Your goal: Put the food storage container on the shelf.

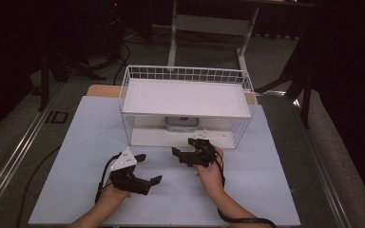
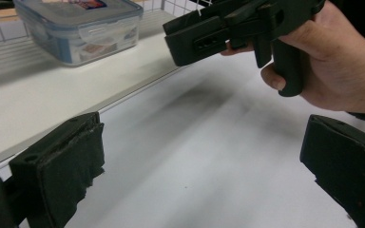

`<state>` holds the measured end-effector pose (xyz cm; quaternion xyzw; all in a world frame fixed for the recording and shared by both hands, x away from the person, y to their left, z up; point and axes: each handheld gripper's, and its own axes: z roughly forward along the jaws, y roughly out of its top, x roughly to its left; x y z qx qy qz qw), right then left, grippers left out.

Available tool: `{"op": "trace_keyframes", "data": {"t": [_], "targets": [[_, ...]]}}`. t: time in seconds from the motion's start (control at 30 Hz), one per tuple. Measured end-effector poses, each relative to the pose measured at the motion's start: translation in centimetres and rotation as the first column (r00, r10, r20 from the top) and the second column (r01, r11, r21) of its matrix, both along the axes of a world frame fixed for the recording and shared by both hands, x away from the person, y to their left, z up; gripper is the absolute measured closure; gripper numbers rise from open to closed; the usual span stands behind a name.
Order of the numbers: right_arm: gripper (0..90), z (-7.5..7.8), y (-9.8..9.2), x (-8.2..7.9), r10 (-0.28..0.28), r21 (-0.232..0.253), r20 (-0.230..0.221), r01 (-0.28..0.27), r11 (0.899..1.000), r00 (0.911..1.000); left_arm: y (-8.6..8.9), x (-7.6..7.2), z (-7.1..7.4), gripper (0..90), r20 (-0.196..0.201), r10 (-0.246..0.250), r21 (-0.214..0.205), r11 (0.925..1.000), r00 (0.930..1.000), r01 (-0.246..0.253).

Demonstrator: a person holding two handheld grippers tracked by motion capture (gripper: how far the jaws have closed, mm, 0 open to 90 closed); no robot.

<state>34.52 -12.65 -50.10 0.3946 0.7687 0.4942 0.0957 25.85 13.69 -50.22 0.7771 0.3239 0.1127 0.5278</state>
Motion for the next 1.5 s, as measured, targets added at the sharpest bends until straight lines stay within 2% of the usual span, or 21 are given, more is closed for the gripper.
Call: {"op": "trace_keyframes", "data": {"t": [0.13,0.27,0.47,0.6,0.67,0.77,0.93,1.13,1.3,1.5], "targets": [[17.6,0.4,-0.9,-0.5,0.018,0.003,0.014,-0.018,1.000,0.9997,0.0,-0.1,0.5,1.7,0.012,-0.008,0.010,0.9999,0.9999,0.008],[17.6,0.4,-1.4,-0.9,0.054,-0.004,0.028,-0.054,0.999,0.9981,0.3,-0.1,1.0,1.7,0.016,-0.003,-0.004,1.0000,0.9999,0.003],[17.6,0.4,-1.9,-1.4,0.059,-0.015,0.032,-0.058,0.998,0.9978,0.9,-0.4,1.0,1.7,0.014,0.007,0.008,0.9999,0.9999,-0.007],[17.6,0.6,-2.5,-2.0,0.063,0.008,0.044,-0.063,0.998,0.9971,1.5,-0.7,1.1,1.7,0.019,0.008,-0.006,0.9999,0.9998,-0.008],[17.5,0.9,-2.9,-2.4,0.071,-0.005,0.047,-0.071,0.997,0.9964,2.0,-0.9,1.4,1.7,0.026,0.012,-0.008,0.9999,0.9996,-0.012],[17.5,1.1,-3.5,-2.9,0.084,0.001,0.051,-0.084,0.996,0.9952,2.6,-1.1,1.6,1.7,0.035,0.023,-0.010,0.9997,0.9991,-0.023],[17.5,1.5,-4.9,-4.1,0.083,0.002,0.063,-0.083,0.997,0.9945,3.5,-1.3,1.6,1.7,0.031,0.035,-0.008,0.9994,0.9989,-0.034],[17.5,1.6,-6.7,-5.3,0.074,-0.005,0.057,-0.074,0.997,0.9956,4.1,-1.6,1.2,1.7,0.020,0.044,-0.004,0.9990,0.9988,-0.044],[17.5,1.8,-8.2,-5.9,0.056,0.014,0.058,-0.057,0.998,0.9968,4.6,-2.0,1.1,1.7,0.029,0.039,-0.004,0.9992,0.9988,-0.039],[17.5,1.7,-9.3,-6.6,0.059,-0.024,0.061,-0.058,0.998,0.9964,5.6,-2.3,0.8,1.7,0.051,0.048,-0.023,0.9986,0.9975,-0.047]]}}
